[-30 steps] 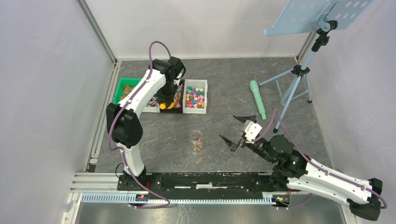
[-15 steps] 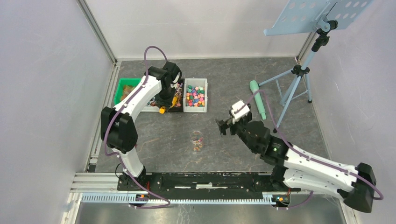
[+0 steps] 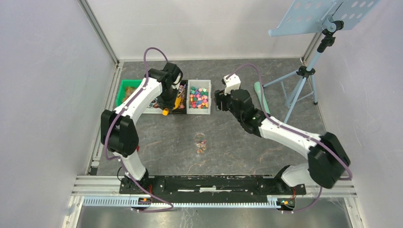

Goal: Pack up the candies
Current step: Scoop the fake candies from the storage box.

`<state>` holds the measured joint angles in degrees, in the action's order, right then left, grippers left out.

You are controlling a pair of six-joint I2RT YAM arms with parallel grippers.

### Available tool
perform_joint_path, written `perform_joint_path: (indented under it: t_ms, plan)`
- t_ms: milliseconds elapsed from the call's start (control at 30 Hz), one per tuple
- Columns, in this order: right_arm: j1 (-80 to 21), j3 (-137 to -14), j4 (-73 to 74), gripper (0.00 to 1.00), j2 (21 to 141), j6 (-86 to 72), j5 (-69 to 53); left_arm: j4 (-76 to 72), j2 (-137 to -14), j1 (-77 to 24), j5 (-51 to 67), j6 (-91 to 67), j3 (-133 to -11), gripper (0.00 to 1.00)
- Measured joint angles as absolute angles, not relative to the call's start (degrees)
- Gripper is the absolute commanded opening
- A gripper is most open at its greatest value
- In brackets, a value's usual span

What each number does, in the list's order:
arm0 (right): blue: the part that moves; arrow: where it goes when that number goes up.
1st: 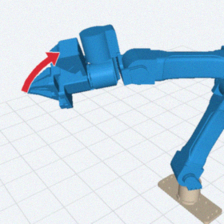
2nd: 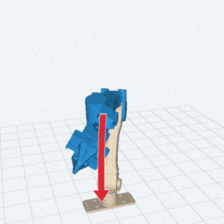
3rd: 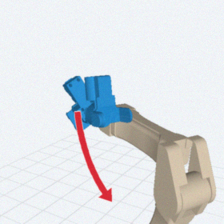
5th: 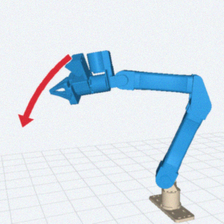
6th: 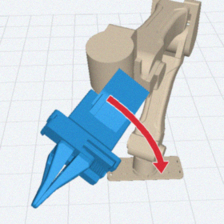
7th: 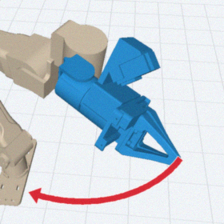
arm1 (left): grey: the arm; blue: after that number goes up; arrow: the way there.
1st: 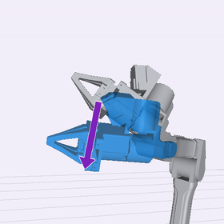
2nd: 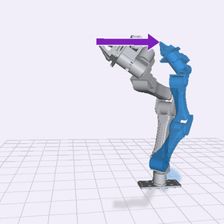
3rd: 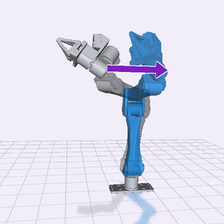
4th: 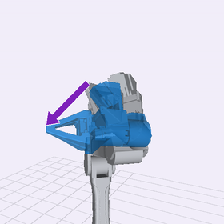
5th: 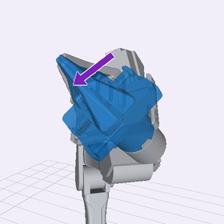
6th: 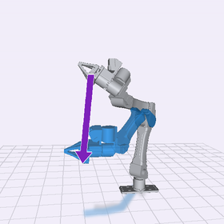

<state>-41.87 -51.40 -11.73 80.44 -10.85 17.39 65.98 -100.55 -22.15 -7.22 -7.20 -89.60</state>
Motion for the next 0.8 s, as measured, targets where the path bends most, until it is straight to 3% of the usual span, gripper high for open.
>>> perform_joint_path:
  t_ms: [300,500,700,800]
  plan:
    - [-39.2,-61.9,-14.7,0.70,98.8,-14.9,13.4,66.3,-101.0,-22.1,-7.0,-7.2,-90.2,0.02]
    - [-38.6,-69.0,-14.4,0.59,107.2,-17.0,12.9,66.7,-101.5,-22.1,-7.0,-7.2,-90.9,0.02]
    - [-38.5,-71.1,-12.5,0.56,111.8,-18.2,15.2,66.8,-101.5,-22.1,-6.9,-7.2,-91.0,0.02]
    - [-38.5,-72.3,-11.3,0.40,113.6,-18.9,15.4,66.8,-101.5,-22.0,-6.8,-7.2,-91.0,0.02]
